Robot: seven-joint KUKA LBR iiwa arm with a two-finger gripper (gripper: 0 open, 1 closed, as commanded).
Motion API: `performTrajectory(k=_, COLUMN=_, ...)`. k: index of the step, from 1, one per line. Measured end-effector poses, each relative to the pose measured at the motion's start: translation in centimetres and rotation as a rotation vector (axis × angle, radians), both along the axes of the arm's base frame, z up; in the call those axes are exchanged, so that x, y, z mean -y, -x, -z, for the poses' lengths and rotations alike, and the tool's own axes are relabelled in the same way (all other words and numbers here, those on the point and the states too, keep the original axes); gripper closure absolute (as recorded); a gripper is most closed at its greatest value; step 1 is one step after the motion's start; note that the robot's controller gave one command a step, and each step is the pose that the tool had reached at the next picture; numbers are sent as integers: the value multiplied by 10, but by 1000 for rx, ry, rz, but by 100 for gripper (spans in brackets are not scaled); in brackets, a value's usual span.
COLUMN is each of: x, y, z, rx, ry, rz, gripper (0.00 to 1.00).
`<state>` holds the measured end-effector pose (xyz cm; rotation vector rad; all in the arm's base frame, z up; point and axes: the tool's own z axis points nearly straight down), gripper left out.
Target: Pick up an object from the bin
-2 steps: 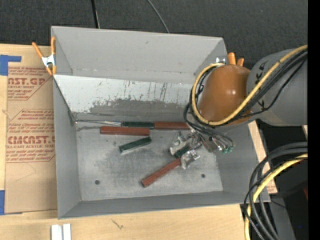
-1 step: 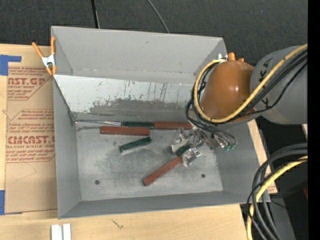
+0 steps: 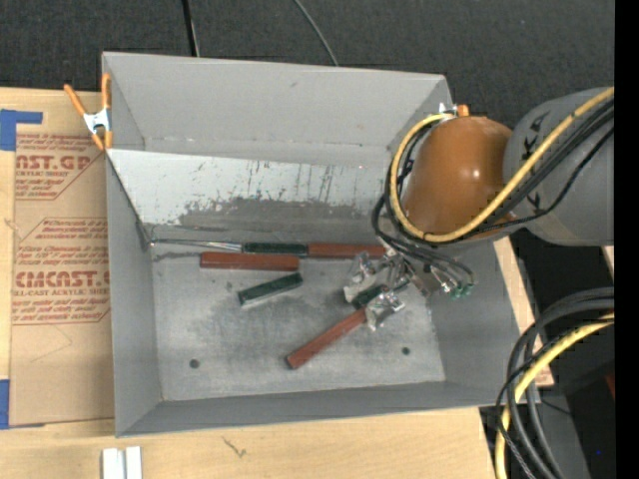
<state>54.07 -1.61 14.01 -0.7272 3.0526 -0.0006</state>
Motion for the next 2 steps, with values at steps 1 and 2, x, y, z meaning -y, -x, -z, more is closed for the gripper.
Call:
performTrajectory(k=1, x=0, y=1, z=-8, rx=-4, ry=0, rz=0, gripper=100)
performTrajectory(k=2, x=-1, y=0, z=-19, rx=-2, ry=0, rz=0, gripper=100)
